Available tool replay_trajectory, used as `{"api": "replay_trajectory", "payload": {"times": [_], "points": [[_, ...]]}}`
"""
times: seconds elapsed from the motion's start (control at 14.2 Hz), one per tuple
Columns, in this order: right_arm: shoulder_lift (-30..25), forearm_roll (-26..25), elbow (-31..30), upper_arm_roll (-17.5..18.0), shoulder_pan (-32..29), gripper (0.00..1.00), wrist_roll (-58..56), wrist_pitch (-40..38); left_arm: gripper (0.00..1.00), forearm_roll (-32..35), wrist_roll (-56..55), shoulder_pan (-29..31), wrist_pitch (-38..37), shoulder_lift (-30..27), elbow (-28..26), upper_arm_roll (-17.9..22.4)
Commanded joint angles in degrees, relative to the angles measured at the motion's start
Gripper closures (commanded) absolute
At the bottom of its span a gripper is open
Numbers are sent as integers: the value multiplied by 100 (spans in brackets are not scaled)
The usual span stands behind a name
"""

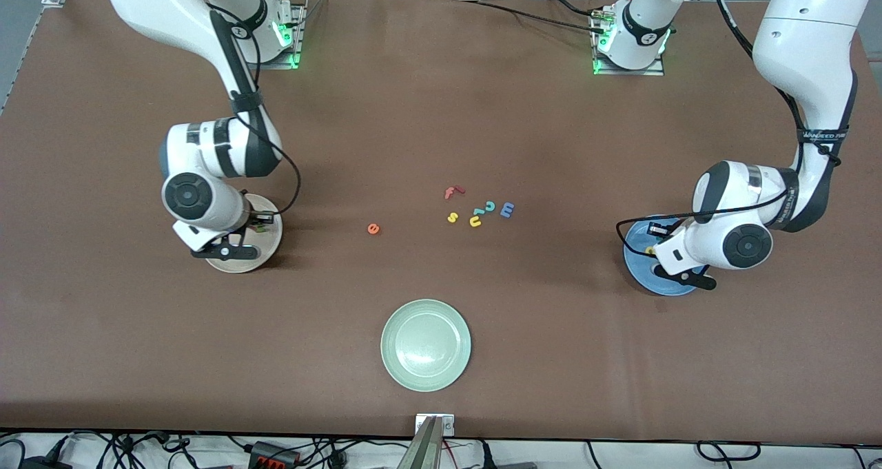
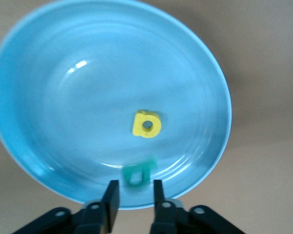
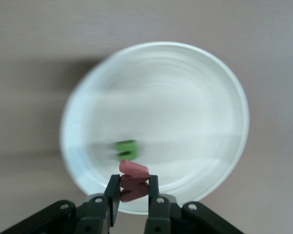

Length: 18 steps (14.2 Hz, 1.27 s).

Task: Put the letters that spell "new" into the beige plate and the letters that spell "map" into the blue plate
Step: 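Release the letters over the blue and beige plates with both grippers, then grasp blue m with the left gripper while the right gripper grasps orange e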

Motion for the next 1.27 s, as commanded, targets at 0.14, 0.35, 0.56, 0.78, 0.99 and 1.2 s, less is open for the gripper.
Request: {"api": "replay_trajectory", "payload": {"times": [0.14,0.35,0.56,0.78,0.99,1.2], "points": [[258,72,-53,71,-488,75,-570,312,0,86,-33,19,-111,-309,-56,-551],[452,107,-62,79,-515,45,-579,559,0,59,-400,-94,-253,-284,295,-1535],[304,107,69,97,-392,0,-552,471,0,138,-868,-752,368,-73,174,-1652],[154,247,402,438,-322,0,-526,436,0,147,-1420,-1167,1554,-55,-537,-1652],[224,669,728,782,-173,0,-307,488,2,286,-1658,-1553,1864,15,-750,-1591],[531,705,1044,783,327,0,-114,515,40,621,-2229,-1625,2085,77,-917,-1600]]}}
